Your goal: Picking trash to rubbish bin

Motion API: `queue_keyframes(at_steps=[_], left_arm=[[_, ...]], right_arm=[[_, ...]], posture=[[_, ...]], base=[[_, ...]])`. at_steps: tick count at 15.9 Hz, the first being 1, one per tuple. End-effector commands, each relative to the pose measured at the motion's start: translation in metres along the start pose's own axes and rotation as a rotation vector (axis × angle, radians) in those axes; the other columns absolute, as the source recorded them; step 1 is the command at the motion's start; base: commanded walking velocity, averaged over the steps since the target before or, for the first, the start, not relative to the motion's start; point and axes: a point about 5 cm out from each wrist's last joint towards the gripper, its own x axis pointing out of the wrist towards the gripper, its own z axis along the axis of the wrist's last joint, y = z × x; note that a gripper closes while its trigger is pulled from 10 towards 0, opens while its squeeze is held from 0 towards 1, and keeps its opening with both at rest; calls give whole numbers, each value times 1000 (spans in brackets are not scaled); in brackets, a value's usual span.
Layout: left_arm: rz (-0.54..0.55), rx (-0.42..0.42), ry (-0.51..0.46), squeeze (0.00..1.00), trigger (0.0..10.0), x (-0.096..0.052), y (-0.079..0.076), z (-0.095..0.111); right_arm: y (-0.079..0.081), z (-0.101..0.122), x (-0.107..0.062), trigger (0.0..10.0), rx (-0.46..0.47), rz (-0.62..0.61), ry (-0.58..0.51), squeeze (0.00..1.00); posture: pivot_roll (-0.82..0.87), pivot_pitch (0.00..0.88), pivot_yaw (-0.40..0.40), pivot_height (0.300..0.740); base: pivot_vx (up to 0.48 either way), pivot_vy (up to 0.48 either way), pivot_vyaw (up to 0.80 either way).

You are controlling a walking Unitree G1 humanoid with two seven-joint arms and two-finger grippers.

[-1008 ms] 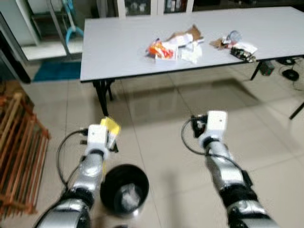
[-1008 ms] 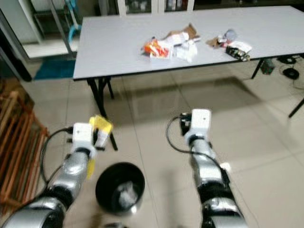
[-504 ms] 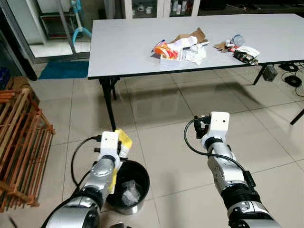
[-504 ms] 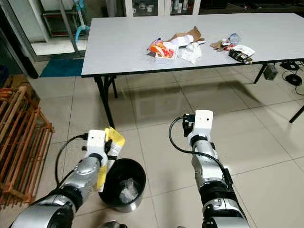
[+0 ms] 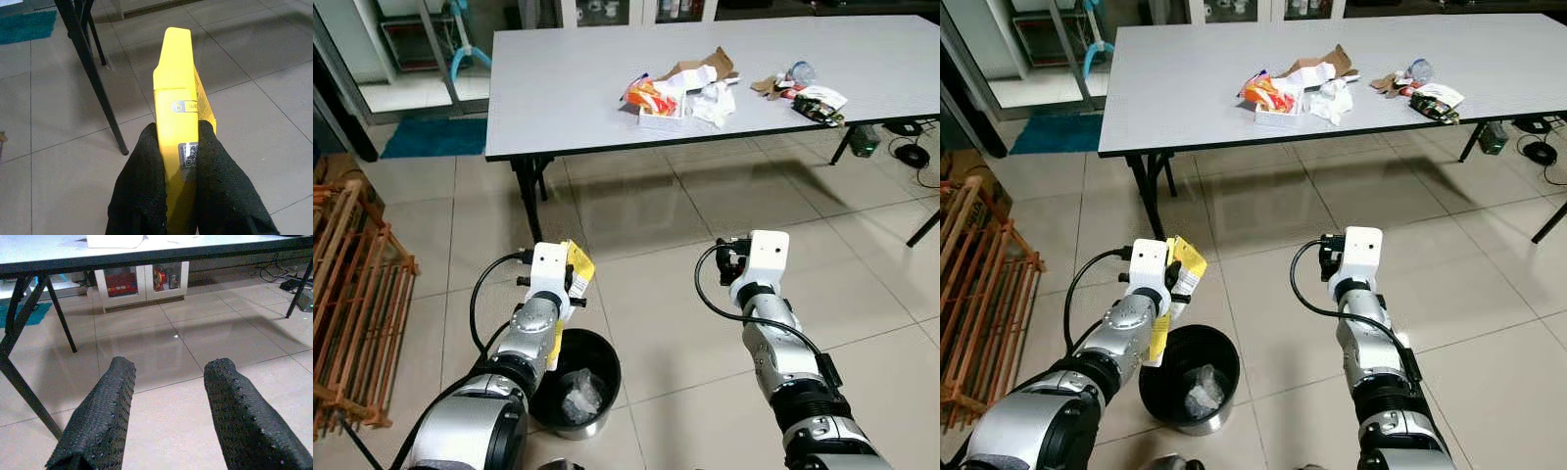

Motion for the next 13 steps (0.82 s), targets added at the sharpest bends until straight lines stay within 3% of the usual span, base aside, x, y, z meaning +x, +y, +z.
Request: queue_keyframes(at_steps=[1,13], left_arm=[[9,11,8,0,10000,2,1,4],[7,-5,3,0,10000,3,-1,6]], right_arm=[[0,0,-1,10000,9,-6,3,0],[22,-6,-5,10000,15,151,36,0]], posture=[[-39,49,22,740],[-36,45,16,740]], base=[[0,0,0],[0,0,0]])
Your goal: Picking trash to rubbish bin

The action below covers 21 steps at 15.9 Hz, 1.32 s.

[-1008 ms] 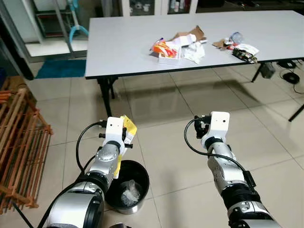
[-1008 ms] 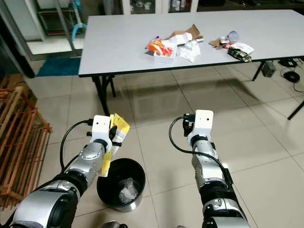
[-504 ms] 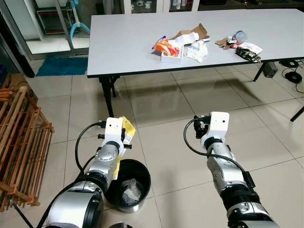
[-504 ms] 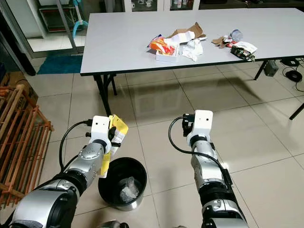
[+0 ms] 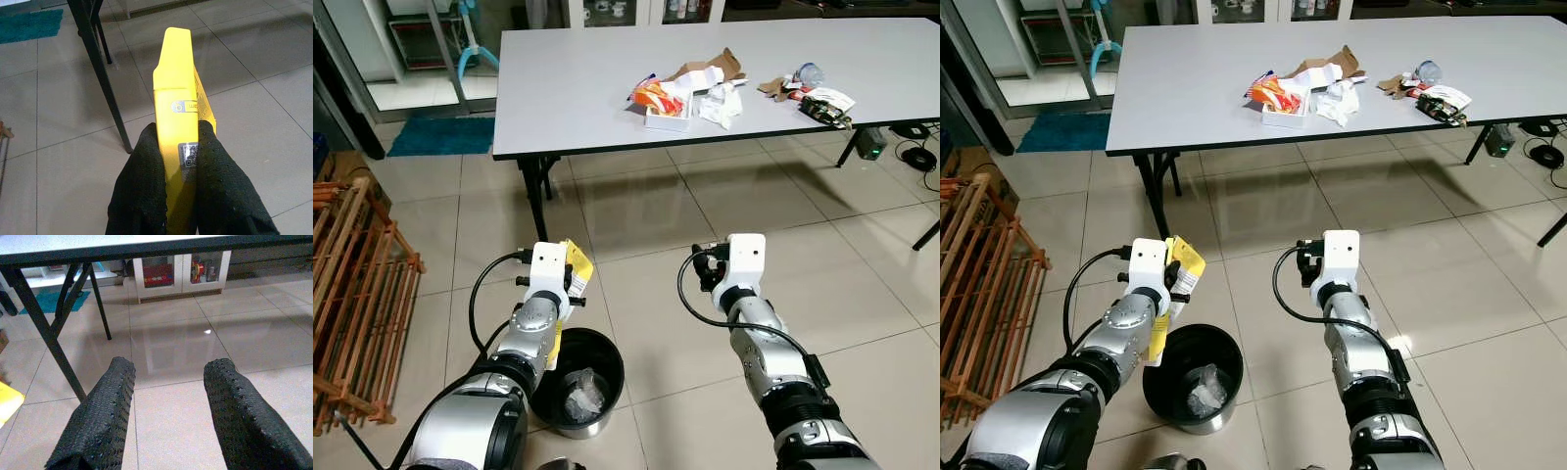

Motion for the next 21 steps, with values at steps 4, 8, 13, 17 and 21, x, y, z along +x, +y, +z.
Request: queue_keyframes(at_steps=[4,8,13,17,21], left_arm=[[4,-4,-1,0,10000,2,-1,6],[54,-32,-11,0,10000,3,7,8],[78,-51,-31,0,10000,4,13,15],[39,-26,-35,0,10000,5,4,18],[13,-17,-25,0,10000,5,-3,15]], right_arm=[[0,1,-2,10000,0,14,1,0],[5,-2,0,10000,27,16,14,0],[19,1,4,10000,53,48,10,0],[17,8,7,10000,49,36,-10,0],[17,8,5,10000,44,40,-15,0]], posture=[[-34,52,14,740],[83,28,-47,740],[119,12,-59,740],[97,17,-34,740],[93,28,-30,740]], base=[[0,0,0],[0,0,0],[0,0,0],[0,0,0],[0,0,0]])
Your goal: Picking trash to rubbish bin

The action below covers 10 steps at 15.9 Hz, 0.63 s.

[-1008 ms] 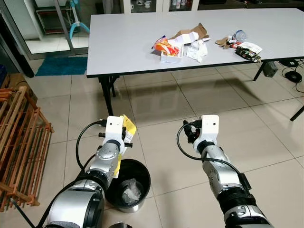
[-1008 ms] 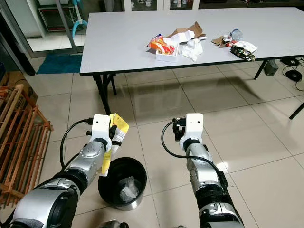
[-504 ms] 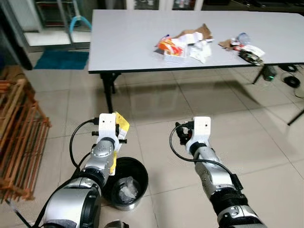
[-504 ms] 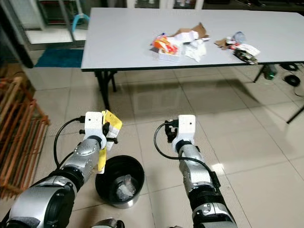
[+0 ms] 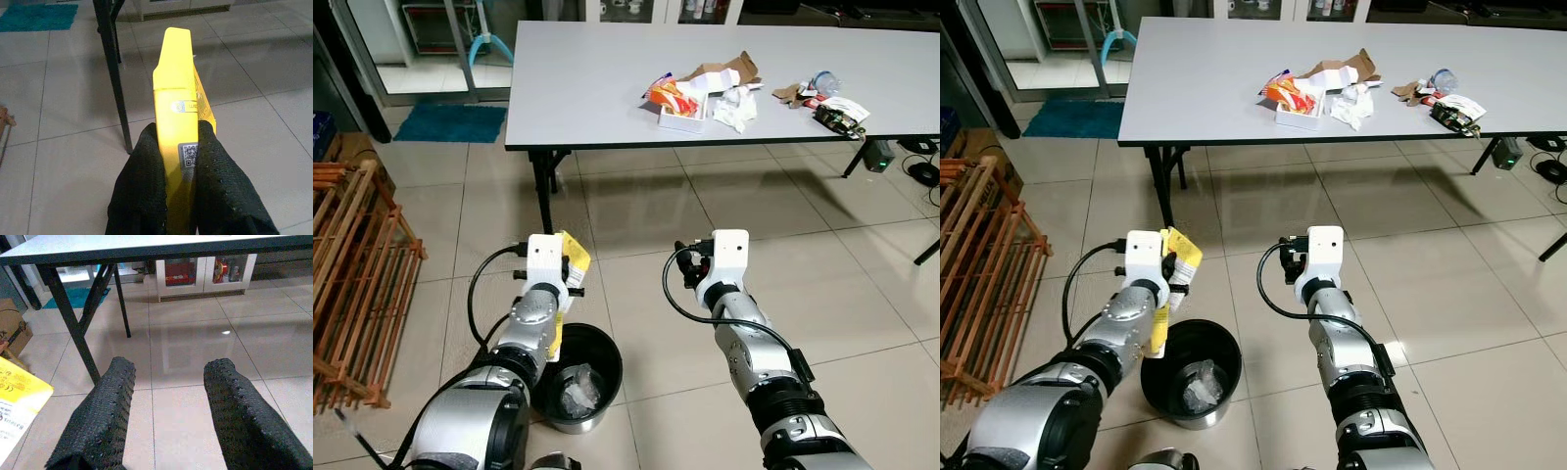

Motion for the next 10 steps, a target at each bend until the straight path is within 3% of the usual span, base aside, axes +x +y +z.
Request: queue_keyframes(at_steps=[1,3,4,10], left_arm=[[-20,17,-1,0,10000,2,-4,5],[-24,18,-3,0,10000,2,-4,5],[-28,19,-5,1000,10000,2,-4,5],[-45,26,1,1000,10000,2,-7,5]], right_arm=[[-4,2,-1,10000,6,-13,-6,0],[-3,1,-1,10000,7,-11,-3,0],[-3,2,-1,10000,5,-11,-2,0],[-7,4,0,10000,-1,-24,-9,0]], posture=[[93,31,-29,740],[90,35,-29,740],[87,37,-28,740],[76,32,-24,740]], base=[[0,0,0],[0,0,0],[0,0,0],[0,0,0]])
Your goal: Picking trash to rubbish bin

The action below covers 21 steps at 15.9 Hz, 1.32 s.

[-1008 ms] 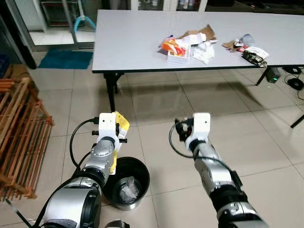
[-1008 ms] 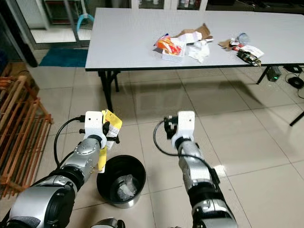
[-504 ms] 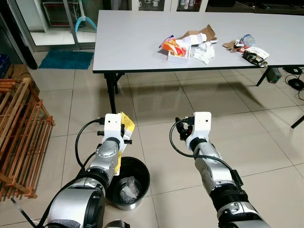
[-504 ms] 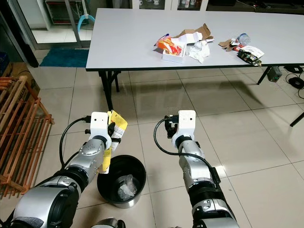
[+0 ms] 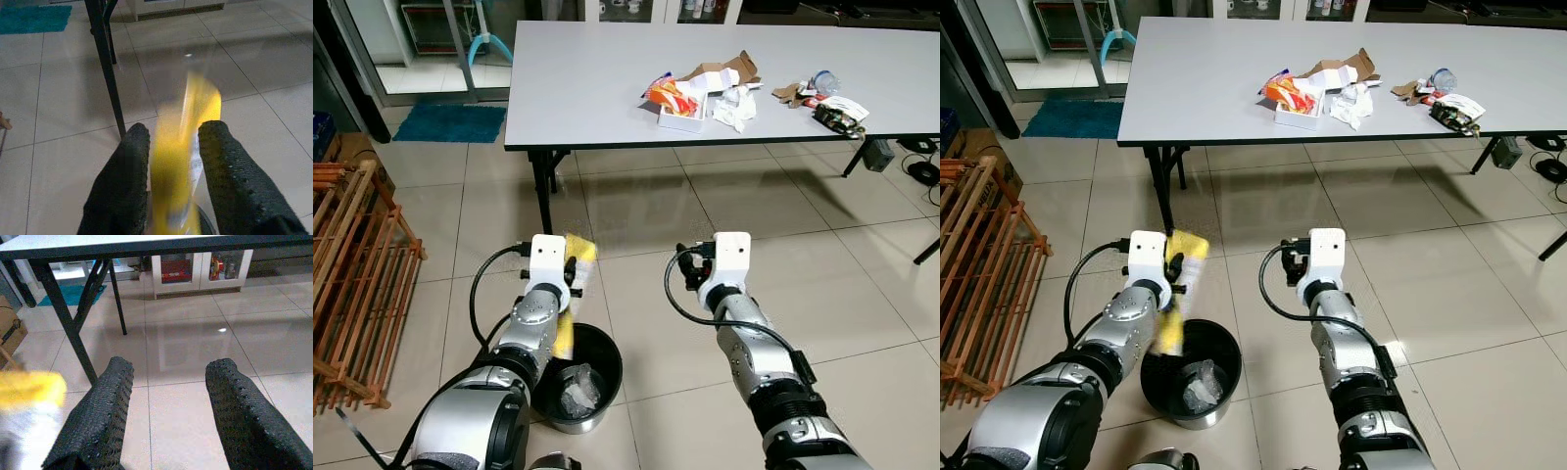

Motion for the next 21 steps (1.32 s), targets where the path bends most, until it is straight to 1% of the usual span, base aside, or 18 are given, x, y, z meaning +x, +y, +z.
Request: queue_keyframes(at_steps=[1,4,5,8,9,10,11,12,13,14,17,18,21], left_arm=[[-16,13,2,1000,10000,2,-5,5],[-12,12,0,1000,10000,2,-4,5],[-8,14,-4,0,10000,2,-4,6],[18,-9,-32,0,10000,2,2,9],[23,-9,-43,0,10000,1,5,7],[42,-23,-65,0,10000,-1,13,6],[55,-39,-87,0,10000,-2,16,7],[102,-83,-174,0,10000,-4,31,15],[113,-90,-197,0,10000,-5,35,18],[120,-83,-237,0,10000,-6,40,23],[96,-64,-282,0,10000,-6,40,31],[72,-70,-304,0,10000,-6,36,35],[44,-76,-313,0,10000,-5,28,37]], right_arm=[[-3,6,1,10000,4,-9,-18,0],[-4,6,1,10000,-2,-10,-19,0],[-4,7,1,10000,-2,-13,-20,0],[-6,9,1,10000,-3,-22,-29,0],[-8,11,1,10000,-3,-29,-37,0],[-11,13,1,10000,-3,-45,-51,0],[-12,14,1,10000,0,-54,-57,0],[-20,22,1,10000,3,-96,-95,0],[-22,25,1,10000,3,-112,-108,0],[-29,31,1,10000,1,-152,-137,0],[-36,38,1,10000,-2,-197,-173,0],[-39,44,1,10000,-9,-217,-198,0],[-43,48,1,10000,-12,-234,-216,0]], posture=[[74,33,-23,740],[69,33,-21,740],[68,33,-20,740],[52,24,-5,740],[43,20,4,740],[37,17,9,740],[29,12,16,740],[14,0,30,740],[11,0,34,740],[-4,0,47,740],[-37,0,68,740],[-57,0,75,740],[-59,0,75,740]], base=[[0,0,0],[0,0,0],[0,0,0],[0,0,0],[0,0,0],[0,0,0],[0,0,0],[0,0,0],[0,0,0],[0,0,0],[0,0,0],[0,0,0],[0,0,0]])
